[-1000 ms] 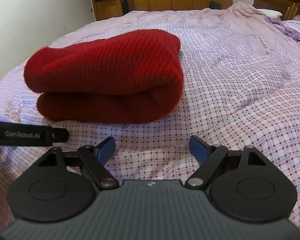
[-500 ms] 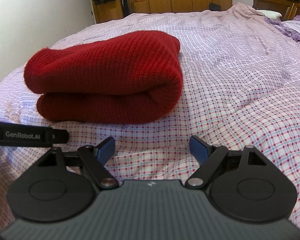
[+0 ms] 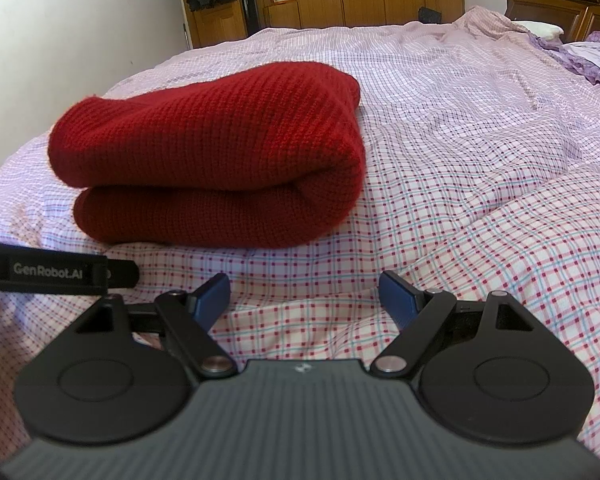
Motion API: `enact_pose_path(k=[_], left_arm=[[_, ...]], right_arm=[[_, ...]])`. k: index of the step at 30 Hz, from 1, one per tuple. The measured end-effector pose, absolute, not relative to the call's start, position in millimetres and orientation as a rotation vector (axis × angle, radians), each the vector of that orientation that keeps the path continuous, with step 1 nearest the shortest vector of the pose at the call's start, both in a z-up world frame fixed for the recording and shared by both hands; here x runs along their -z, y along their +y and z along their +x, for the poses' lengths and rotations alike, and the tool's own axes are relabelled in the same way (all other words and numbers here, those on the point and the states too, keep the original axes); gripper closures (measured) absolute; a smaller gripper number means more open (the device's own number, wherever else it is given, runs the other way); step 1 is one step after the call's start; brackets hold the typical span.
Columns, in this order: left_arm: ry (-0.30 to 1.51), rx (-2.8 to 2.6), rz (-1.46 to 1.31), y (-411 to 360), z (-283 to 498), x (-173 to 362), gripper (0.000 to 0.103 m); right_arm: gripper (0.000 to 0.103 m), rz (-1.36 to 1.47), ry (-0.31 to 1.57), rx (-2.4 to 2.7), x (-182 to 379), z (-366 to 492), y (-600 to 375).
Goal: Fold small clothes
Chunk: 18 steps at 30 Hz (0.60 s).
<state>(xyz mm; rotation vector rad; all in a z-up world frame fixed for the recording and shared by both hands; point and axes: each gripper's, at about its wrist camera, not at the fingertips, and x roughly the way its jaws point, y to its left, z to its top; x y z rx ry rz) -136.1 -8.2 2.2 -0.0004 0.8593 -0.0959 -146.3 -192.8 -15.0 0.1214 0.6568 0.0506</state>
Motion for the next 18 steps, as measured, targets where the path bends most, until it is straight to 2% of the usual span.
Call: enact_pose_path(k=[18], left_arm=[[0.862,0.094,0.007,-9.3,-135.6,-2.0,0.021]], right_arm=[[0.020,0.121,0.656,-0.050,15.4,-146.4,-192.9]])
